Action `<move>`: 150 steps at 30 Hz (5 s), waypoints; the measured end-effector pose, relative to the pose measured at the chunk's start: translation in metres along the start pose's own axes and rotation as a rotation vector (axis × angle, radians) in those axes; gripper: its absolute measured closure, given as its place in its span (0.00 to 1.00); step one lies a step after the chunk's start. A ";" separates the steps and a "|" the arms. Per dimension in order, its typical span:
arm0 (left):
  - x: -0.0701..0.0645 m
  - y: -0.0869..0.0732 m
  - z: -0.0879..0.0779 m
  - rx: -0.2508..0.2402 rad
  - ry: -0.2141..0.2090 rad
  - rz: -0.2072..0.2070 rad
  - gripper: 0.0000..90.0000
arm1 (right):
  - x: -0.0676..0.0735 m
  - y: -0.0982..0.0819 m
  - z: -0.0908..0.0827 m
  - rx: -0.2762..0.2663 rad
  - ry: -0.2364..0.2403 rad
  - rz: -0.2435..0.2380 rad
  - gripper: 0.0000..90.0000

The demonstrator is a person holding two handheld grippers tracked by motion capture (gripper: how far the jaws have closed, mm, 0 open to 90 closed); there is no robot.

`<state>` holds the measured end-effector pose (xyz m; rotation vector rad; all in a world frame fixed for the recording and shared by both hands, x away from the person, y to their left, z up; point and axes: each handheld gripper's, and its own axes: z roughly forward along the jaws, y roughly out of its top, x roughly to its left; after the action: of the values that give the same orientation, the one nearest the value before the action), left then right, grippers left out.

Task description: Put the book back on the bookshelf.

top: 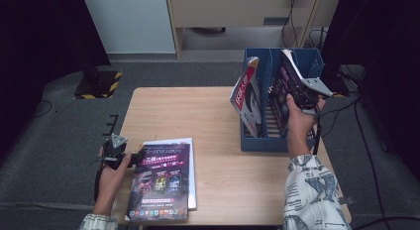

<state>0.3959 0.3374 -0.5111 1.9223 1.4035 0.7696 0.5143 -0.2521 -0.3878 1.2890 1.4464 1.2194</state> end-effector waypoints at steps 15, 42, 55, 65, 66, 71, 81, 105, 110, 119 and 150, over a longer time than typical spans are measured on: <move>-0.001 0.000 0.000 0.001 -0.003 0.004 0.05 | 0.014 -0.012 0.004 0.010 0.022 -0.048 0.91; -0.001 0.001 0.000 -0.003 -0.009 0.002 0.05 | 0.039 -0.013 0.004 0.004 0.080 -0.049 0.87; -0.002 0.001 0.000 0.002 -0.013 0.009 0.05 | 0.039 -0.013 0.004 0.010 0.096 -0.050 0.80; -0.002 0.001 0.000 0.002 -0.013 0.010 0.05 | 0.038 -0.013 0.004 0.018 0.104 -0.044 0.77; -0.002 0.001 0.000 0.002 -0.013 0.010 0.05 | 0.038 -0.013 0.004 0.019 0.107 -0.044 0.77; -0.002 0.001 0.000 0.002 -0.013 0.009 0.05 | 0.040 -0.014 0.004 0.020 0.106 -0.053 0.75; -0.002 0.001 0.000 0.002 -0.013 0.010 0.05 | 0.040 -0.014 0.003 0.021 0.114 -0.051 0.69; -0.003 0.001 0.001 0.002 -0.015 0.010 0.05 | 0.040 -0.015 -0.004 0.008 0.153 -0.016 0.29; -0.003 0.001 0.002 0.005 -0.014 0.013 0.05 | 0.038 -0.020 -0.011 0.025 0.158 -0.007 0.21; -0.004 0.001 0.002 0.005 -0.011 0.015 0.05 | 0.039 -0.021 -0.028 0.023 0.170 -0.007 0.15; -0.008 0.002 0.000 -0.008 -0.027 0.003 0.05 | 0.039 -0.042 -0.093 0.005 0.175 -0.011 0.07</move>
<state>0.3949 0.3297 -0.5104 1.9217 1.3797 0.7475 0.4107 -0.2257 -0.4108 1.2003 1.5786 1.3501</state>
